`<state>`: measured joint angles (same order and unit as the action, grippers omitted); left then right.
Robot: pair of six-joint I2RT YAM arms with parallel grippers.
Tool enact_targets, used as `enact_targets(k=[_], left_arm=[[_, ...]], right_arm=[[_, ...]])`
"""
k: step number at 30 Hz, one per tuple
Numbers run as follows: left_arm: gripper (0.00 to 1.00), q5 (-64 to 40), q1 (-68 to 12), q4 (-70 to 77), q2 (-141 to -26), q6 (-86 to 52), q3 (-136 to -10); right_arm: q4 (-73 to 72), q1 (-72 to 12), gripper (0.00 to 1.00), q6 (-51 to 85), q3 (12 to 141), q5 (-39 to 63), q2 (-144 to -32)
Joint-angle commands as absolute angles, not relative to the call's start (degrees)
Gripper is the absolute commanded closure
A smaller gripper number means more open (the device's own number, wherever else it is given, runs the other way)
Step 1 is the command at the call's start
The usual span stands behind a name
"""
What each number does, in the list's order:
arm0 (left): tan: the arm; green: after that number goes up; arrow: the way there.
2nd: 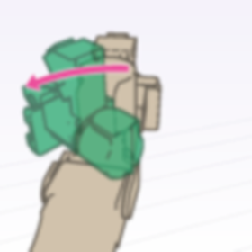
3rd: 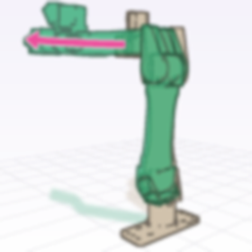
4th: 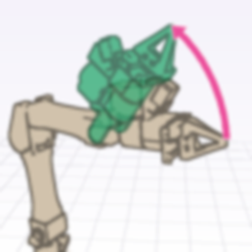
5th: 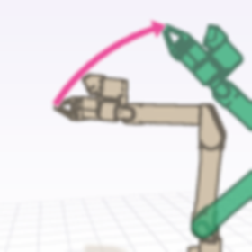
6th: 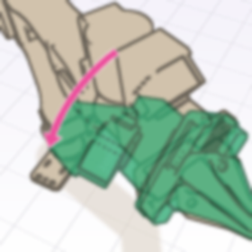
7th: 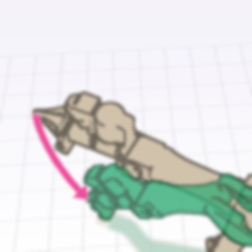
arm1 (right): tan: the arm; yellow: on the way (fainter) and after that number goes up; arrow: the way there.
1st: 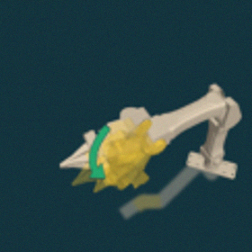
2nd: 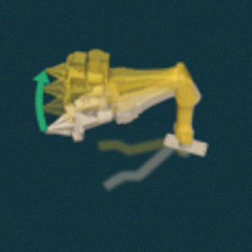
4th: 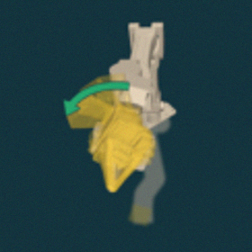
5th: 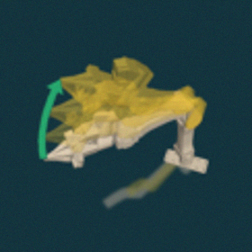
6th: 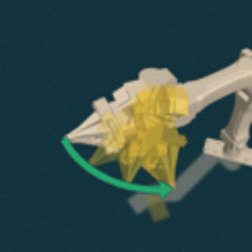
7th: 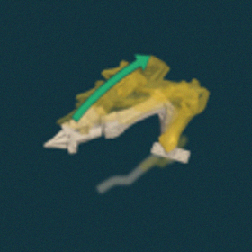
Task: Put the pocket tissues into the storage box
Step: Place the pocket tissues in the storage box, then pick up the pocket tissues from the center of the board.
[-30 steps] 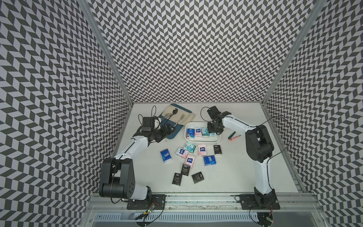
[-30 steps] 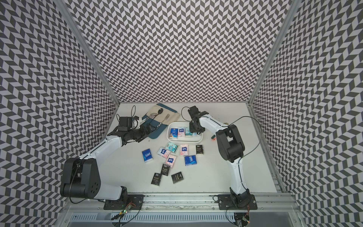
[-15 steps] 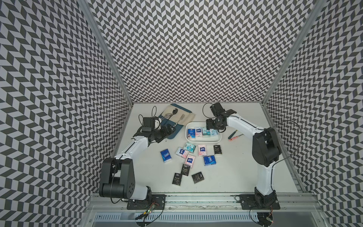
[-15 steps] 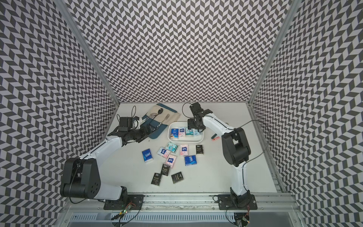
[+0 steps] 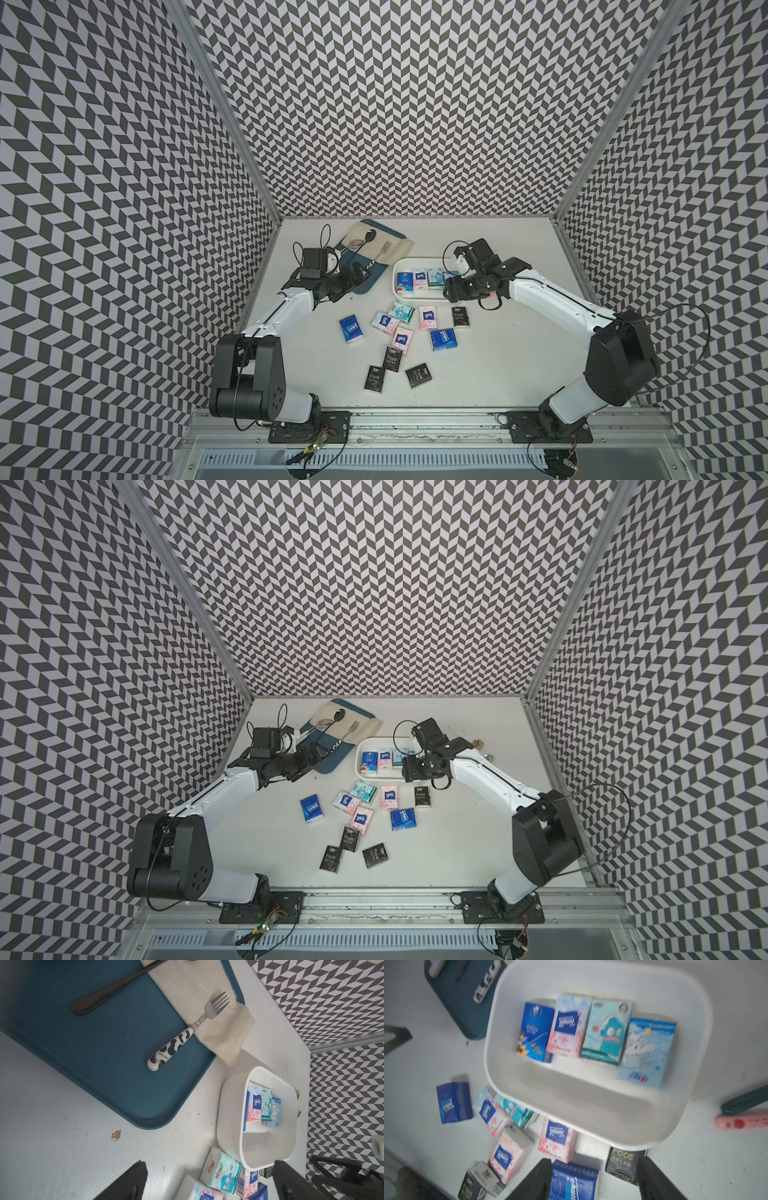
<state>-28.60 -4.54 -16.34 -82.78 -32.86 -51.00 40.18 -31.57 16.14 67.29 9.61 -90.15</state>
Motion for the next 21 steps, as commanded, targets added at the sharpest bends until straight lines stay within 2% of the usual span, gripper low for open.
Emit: enact_targets(k=[1, 12, 21], left_arm=[[0.0, -29.2, -4.8, -17.0, -81.6, -32.1, -49.1], [0.0, -27.6, -4.8, -20.4, -77.5, -30.5, -44.7], [0.0, -26.9, -4.8, -20.1, -75.5, -31.1, -43.0]], right_arm=[[36.3, -34.0, 0.31, 14.8, 63.5, 15.1, -88.0], [28.5, -39.4, 0.16, 11.6, 61.2, 17.7, -92.6], [26.8, -39.5, 0.15, 10.1, 59.2, 18.4, -95.4]])
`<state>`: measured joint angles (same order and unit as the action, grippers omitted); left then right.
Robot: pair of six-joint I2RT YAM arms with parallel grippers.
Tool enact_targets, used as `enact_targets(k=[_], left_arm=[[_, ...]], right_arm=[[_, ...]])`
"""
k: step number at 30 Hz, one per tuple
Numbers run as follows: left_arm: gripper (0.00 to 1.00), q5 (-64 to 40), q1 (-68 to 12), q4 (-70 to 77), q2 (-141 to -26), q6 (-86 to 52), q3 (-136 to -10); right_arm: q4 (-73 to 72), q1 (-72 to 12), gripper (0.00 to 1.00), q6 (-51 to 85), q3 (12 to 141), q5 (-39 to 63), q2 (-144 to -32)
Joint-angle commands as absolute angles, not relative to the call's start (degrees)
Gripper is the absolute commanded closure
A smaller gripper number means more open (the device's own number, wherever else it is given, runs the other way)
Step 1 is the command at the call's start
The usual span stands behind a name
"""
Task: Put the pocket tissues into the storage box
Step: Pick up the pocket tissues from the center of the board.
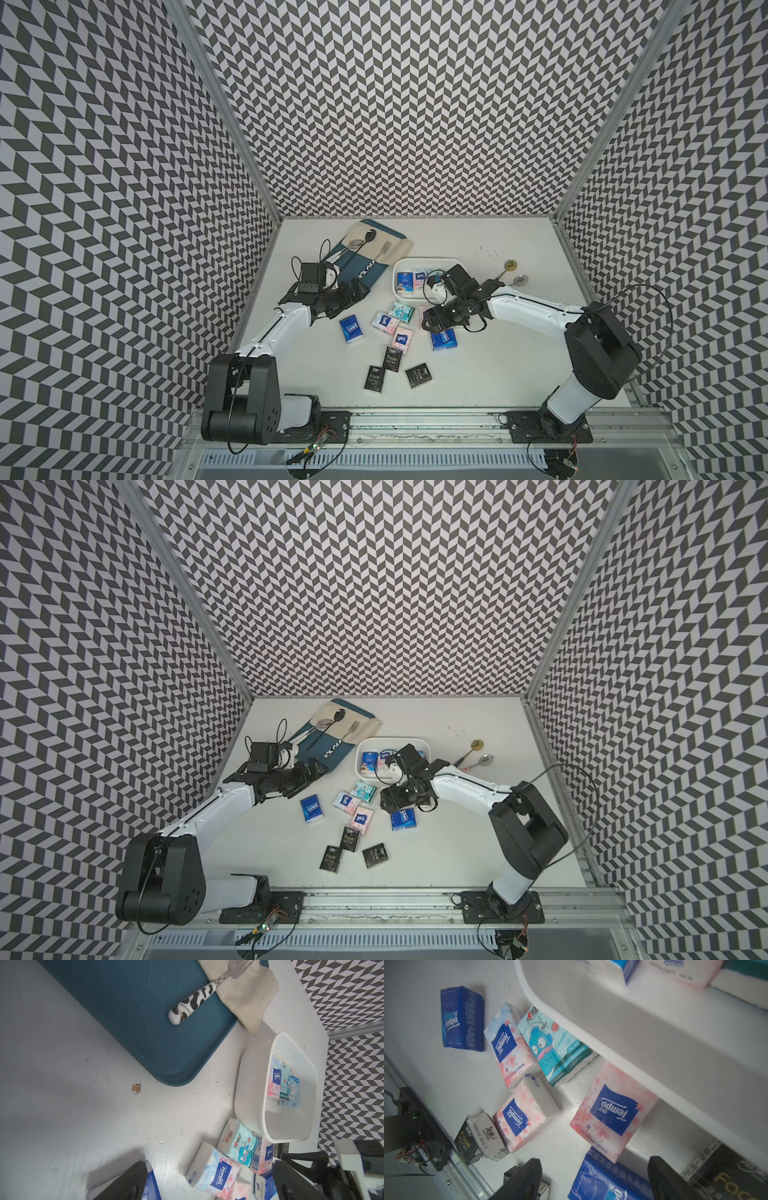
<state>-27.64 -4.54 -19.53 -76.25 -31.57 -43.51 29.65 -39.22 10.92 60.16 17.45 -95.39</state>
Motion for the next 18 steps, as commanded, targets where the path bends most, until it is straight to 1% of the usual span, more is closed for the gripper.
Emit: enact_targets(k=[1, 11, 18], left_arm=[[0.0, -27.0, -4.8, -20.0, -75.5, -31.2, -43.1], [0.0, -27.1, -4.8, -19.3, -75.9, -31.4, -43.9], [0.0, -27.3, -4.8, -18.3, -75.7, -32.3, -43.8]], right_arm=[[26.6, -39.5, 0.15, 10.5, 58.5, 18.9, -95.0], [26.3, -39.6, 0.14, 13.0, 51.1, 22.1, -90.3], [28.0, -40.5, 0.14, 16.6, 47.5, 23.3, -84.5]])
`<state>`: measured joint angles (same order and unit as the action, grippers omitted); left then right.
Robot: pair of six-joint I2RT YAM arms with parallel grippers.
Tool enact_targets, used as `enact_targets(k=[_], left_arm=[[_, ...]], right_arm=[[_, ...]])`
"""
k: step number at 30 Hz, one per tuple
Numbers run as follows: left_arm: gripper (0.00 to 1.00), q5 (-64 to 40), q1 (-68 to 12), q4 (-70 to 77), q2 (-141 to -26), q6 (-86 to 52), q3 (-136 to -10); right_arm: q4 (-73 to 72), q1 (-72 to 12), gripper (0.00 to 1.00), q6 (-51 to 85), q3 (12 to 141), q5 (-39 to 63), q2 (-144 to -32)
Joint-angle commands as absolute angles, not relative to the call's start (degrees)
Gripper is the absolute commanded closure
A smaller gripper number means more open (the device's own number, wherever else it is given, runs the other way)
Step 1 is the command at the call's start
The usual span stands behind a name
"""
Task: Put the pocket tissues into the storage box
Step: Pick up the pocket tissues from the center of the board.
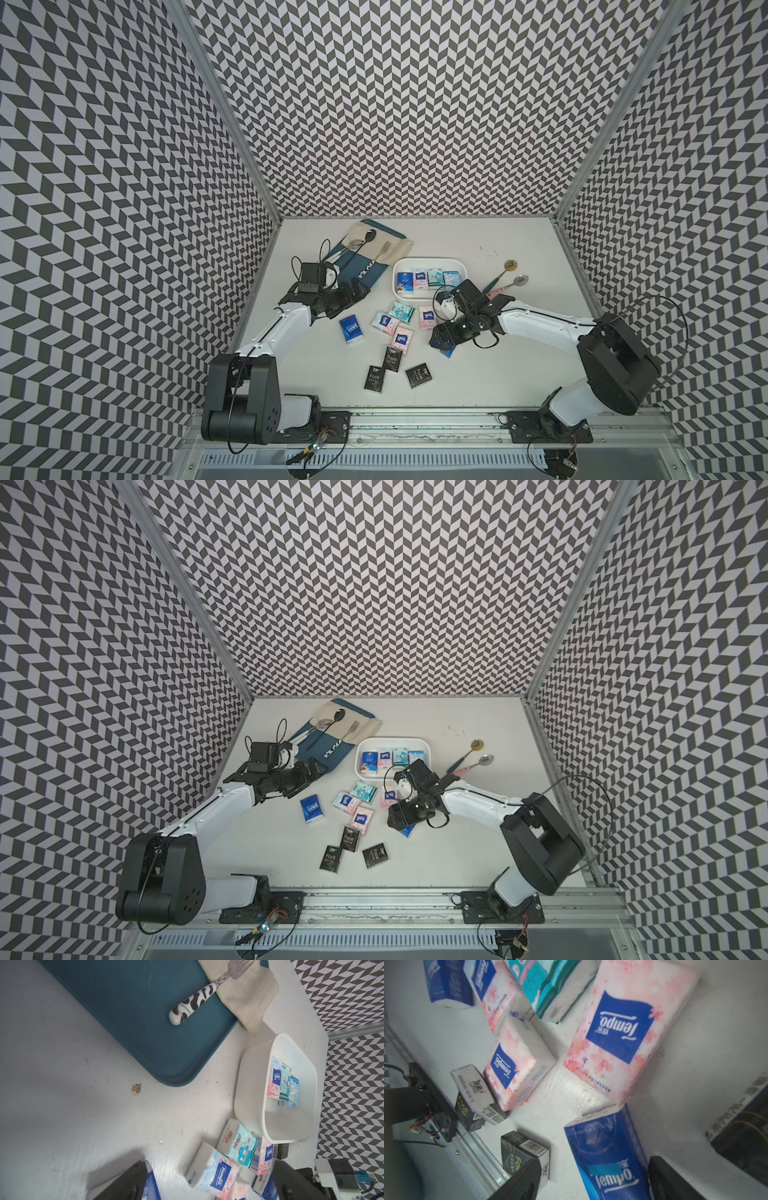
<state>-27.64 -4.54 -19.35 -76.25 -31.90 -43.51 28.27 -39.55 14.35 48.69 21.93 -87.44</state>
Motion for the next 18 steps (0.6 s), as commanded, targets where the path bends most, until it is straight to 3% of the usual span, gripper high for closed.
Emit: enact_targets(k=[1, 18], left_arm=[[0.0, -27.3, -4.8, -18.2, -75.8, -32.3, -43.9], [0.0, -27.1, -4.8, -18.5, -75.2, -32.0, -43.7]], right_arm=[[28.1, -40.7, 0.14, 17.0, 47.0, 23.2, -83.9], [34.7, -46.6, 0.15, 16.8, 53.9, 3.3, -90.7]])
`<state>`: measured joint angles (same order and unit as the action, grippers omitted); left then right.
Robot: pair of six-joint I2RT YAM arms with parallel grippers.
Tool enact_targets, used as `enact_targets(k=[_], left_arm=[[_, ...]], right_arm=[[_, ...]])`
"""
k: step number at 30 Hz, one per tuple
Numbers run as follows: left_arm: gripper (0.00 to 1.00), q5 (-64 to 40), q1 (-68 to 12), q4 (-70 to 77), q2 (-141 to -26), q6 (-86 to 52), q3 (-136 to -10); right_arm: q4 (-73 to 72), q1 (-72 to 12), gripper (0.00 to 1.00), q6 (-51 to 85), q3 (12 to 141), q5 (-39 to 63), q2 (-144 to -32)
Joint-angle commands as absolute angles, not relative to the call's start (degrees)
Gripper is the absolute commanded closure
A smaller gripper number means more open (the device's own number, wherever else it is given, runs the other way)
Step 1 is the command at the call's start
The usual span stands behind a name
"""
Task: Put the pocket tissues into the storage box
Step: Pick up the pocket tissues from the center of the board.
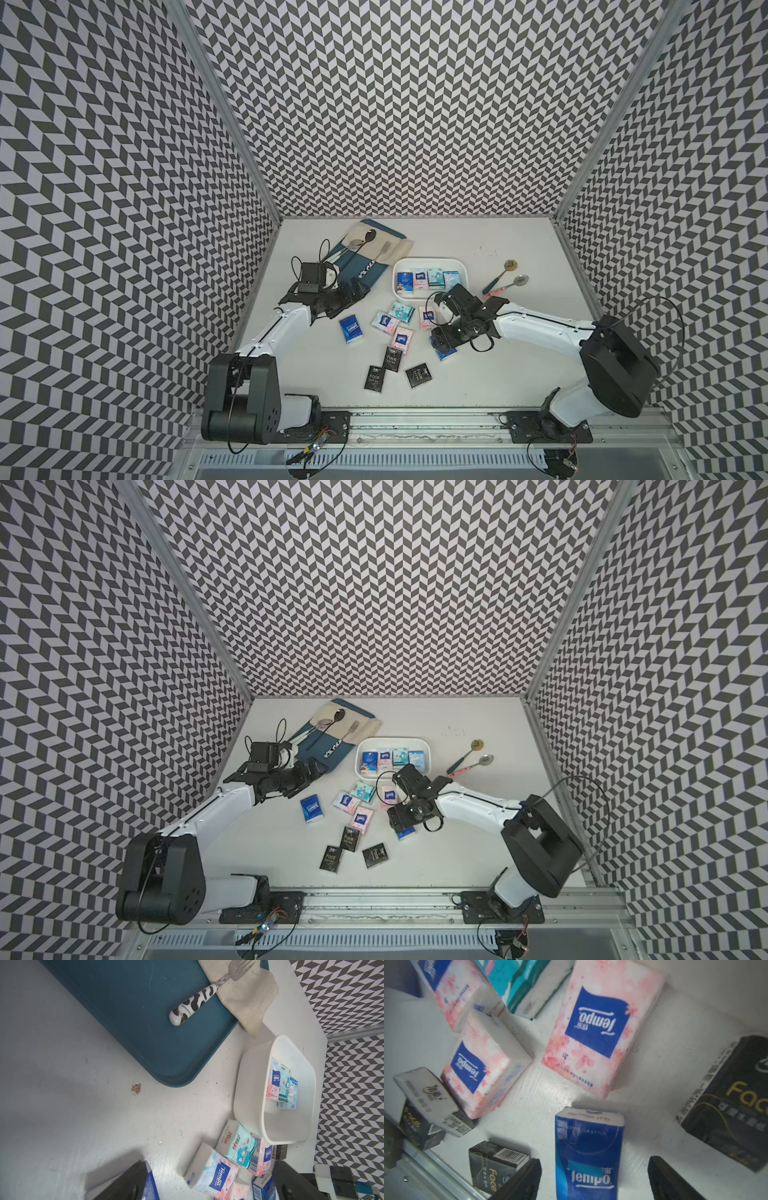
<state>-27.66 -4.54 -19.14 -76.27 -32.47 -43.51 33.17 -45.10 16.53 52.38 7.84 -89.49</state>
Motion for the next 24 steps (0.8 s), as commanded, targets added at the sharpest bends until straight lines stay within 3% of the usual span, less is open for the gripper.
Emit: enact_targets(k=[1, 10, 13, 19, 24], left_arm=[[0.0, -27.2, -4.8, -18.5, -75.3, -32.0, -43.6], [0.0, -27.2, -4.8, -18.5, -75.3, -31.8, -43.8], [0.0, -27.2, -4.7, -18.5, -75.1, -31.7, -43.6], [0.0, -27.2, -4.7, -18.7, -74.9, -31.6, -43.5], [0.0, -27.5, -4.7, -18.0, -75.3, -31.9, -43.6]], right_arm=[[34.6, -47.0, 0.16, 17.1, 54.0, 3.0, -91.0], [35.3, -51.0, 0.17, 19.6, 55.3, 1.4, -94.5], [36.7, -51.1, 0.23, 20.8, 56.0, -1.6, -96.2], [38.4, -51.1, 0.46, 22.1, 57.2, -3.7, -96.7], [39.8, -51.2, 0.48, 22.6, 57.9, -1.1, -93.6]])
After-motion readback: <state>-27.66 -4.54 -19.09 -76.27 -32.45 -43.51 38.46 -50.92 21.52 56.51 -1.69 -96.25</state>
